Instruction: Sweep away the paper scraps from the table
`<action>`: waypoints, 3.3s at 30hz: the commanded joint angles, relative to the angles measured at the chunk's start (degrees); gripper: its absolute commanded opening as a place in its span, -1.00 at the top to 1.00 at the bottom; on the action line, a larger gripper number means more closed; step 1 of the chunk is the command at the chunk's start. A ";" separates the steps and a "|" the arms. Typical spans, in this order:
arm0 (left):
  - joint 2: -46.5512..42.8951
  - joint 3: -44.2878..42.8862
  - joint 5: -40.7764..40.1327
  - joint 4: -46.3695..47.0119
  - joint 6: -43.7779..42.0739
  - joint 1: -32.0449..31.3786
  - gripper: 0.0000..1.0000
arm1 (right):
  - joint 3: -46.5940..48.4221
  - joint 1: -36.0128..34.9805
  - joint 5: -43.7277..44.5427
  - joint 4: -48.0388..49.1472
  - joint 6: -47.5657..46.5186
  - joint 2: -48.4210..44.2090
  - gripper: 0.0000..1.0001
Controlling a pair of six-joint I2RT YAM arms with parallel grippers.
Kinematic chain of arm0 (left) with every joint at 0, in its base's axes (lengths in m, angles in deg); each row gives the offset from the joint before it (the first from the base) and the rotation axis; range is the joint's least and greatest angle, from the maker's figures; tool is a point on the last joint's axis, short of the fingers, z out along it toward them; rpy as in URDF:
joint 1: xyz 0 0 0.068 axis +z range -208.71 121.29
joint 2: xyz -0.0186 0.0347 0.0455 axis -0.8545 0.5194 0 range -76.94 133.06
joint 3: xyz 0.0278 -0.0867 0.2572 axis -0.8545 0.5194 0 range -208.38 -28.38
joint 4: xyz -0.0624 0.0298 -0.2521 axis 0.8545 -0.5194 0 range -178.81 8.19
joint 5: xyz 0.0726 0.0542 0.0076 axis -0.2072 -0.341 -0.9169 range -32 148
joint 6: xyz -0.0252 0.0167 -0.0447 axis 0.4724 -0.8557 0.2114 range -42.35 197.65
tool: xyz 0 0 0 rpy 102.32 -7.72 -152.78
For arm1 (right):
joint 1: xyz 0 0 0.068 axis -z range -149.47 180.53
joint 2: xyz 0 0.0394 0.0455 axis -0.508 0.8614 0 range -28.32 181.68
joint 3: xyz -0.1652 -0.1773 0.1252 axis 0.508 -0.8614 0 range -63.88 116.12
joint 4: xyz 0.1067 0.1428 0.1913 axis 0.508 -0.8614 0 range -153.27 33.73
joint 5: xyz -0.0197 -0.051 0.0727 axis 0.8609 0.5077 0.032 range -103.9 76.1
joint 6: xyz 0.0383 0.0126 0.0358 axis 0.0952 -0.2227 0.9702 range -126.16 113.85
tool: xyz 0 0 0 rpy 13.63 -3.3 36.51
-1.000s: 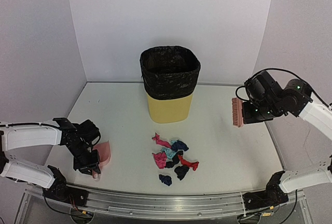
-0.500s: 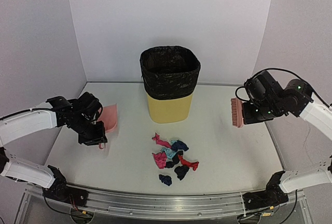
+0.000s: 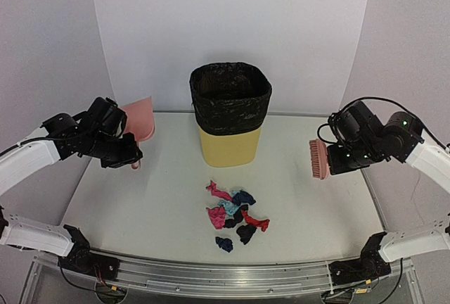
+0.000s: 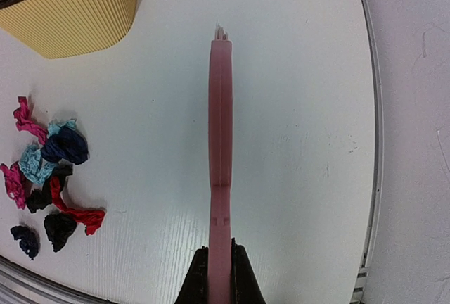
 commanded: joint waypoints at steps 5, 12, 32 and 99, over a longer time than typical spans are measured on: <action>-3.24 -10.84 4.28 7.61 -13.47 0.14 1.00 | -0.63 0.18 -1.22 2.04 -1.21 -2.43 1.00; 3.41 -14.76 20.15 6.76 -29.94 -2.02 1.00 | -0.29 0.18 -2.10 2.07 -2.10 -2.94 1.00; 11.51 -13.70 22.81 -14.20 -34.38 -14.78 1.00 | -1.19 0.18 -5.02 2.10 -3.92 -0.02 1.00; 44.59 -19.74 -11.50 -17.15 -105.81 -0.53 1.00 | 26.35 0.15 -19.77 -32.84 38.89 29.22 1.00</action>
